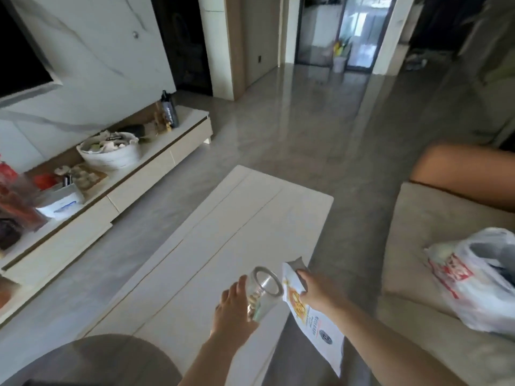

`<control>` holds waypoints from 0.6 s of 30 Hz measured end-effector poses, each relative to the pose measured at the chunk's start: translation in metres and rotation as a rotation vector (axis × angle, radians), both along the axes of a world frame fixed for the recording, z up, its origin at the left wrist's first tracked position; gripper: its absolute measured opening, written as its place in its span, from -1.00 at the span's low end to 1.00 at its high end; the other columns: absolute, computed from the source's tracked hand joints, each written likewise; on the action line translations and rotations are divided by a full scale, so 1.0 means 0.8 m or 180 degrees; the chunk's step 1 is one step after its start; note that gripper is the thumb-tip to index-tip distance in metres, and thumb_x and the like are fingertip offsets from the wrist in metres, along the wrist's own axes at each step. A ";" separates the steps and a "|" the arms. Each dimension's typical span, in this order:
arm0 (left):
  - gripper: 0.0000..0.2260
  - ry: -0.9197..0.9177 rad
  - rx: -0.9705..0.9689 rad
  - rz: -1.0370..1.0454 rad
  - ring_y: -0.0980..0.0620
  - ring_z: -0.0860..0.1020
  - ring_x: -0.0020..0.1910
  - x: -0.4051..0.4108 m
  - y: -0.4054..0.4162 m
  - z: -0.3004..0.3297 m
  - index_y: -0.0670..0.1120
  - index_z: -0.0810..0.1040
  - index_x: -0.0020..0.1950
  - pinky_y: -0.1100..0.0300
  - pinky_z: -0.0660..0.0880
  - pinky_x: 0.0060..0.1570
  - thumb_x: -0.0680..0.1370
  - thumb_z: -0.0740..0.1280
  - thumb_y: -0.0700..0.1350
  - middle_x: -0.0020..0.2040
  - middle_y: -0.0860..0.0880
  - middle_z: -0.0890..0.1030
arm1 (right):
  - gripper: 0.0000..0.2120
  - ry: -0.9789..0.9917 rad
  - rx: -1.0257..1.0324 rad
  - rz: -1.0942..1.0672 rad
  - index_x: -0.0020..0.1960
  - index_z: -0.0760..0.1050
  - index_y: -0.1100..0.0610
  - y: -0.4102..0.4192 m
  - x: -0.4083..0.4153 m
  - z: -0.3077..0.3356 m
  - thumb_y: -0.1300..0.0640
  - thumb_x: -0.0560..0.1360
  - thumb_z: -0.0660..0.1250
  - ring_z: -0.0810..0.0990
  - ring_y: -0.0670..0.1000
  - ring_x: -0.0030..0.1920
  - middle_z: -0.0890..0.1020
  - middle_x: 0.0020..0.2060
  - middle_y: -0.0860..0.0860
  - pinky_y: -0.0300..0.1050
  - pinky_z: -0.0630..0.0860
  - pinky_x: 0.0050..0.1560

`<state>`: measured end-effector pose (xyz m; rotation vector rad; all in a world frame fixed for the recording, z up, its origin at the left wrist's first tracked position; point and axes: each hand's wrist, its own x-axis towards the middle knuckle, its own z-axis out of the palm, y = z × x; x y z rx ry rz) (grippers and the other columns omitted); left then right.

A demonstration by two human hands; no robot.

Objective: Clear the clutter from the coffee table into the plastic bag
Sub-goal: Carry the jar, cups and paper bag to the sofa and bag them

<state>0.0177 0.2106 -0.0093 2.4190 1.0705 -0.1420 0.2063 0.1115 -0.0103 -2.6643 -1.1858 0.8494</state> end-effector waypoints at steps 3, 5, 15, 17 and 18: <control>-0.08 0.0062 0.0152 -0.0195 0.02 0.22 0.44 0.059 -0.017 0.011 -0.04 -0.20 0.56 0.16 0.32 0.37 0.48 0.40 0.07 0.49 0.04 0.17 | -0.46 -0.0027 0.0098 -0.0241 0.46 0.22 -0.06 -0.039 0.055 0.008 0.10 0.51 0.23 0.48 0.02 0.27 0.49 0.30 -0.02 -0.19 0.39 0.16; -0.04 0.0067 0.0183 -0.0322 0.03 0.24 0.43 0.100 -0.027 0.016 -0.01 -0.25 0.56 0.15 0.35 0.36 0.46 0.42 0.09 0.47 0.05 0.20 | -0.46 -0.0092 0.0092 -0.0347 0.46 0.22 -0.09 -0.063 0.092 0.011 0.05 0.50 0.23 0.44 0.00 0.31 0.46 0.33 -0.05 -0.15 0.41 0.20; -0.15 -0.0131 0.0351 -0.1065 0.03 0.27 0.40 0.331 -0.075 0.034 -0.03 -0.09 0.56 0.19 0.40 0.28 0.47 0.40 0.06 0.46 0.05 0.19 | -0.46 -0.0115 0.0129 -0.1044 0.43 0.25 -0.07 -0.163 0.274 0.037 0.07 0.47 0.28 0.52 0.04 0.20 0.50 0.25 0.03 -0.14 0.48 0.15; -0.18 -0.0270 0.0259 -0.1203 0.04 0.32 0.37 0.373 -0.086 0.036 -0.01 -0.02 0.54 0.17 0.43 0.27 0.45 0.41 0.09 0.44 0.06 0.24 | -0.48 -0.0235 0.0152 -0.1172 0.42 0.27 -0.03 -0.183 0.305 0.042 0.06 0.48 0.27 0.55 0.05 0.13 0.53 0.18 0.06 -0.14 0.46 0.09; -0.19 -0.0294 0.0208 -0.1273 0.04 0.34 0.36 0.393 -0.090 0.035 0.00 0.01 0.54 0.16 0.44 0.26 0.44 0.42 0.10 0.44 0.06 0.27 | -0.49 -0.0308 0.0148 -0.1239 0.42 0.28 -0.01 -0.193 0.318 0.045 0.04 0.49 0.26 0.55 0.06 0.13 0.53 0.18 0.06 -0.13 0.46 0.10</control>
